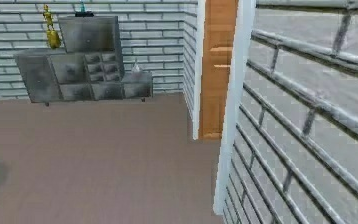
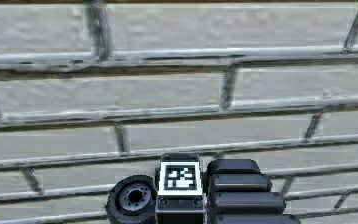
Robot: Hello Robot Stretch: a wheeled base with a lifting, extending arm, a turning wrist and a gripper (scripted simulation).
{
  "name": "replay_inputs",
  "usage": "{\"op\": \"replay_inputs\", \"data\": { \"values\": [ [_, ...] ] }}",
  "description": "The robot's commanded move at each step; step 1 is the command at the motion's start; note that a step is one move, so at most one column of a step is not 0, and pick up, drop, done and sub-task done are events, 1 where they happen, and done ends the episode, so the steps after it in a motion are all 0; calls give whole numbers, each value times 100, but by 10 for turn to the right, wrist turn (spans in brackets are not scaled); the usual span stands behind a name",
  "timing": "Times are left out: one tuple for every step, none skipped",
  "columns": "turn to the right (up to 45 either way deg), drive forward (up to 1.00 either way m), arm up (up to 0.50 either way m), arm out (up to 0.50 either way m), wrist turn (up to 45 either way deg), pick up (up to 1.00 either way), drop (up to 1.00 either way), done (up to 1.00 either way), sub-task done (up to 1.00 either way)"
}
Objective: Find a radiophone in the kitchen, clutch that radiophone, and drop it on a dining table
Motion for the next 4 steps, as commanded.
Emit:
{"op": "replay_inputs", "data": {
  "values": [
    [0,100,0,0,0,0,0,0,0],
    [0,20,0,0,0,0,0,0,0],
    [450,0,0,0,0,0,0,0,0],
    [120,0,0,0,0,0,0,0,0]
  ]
}}
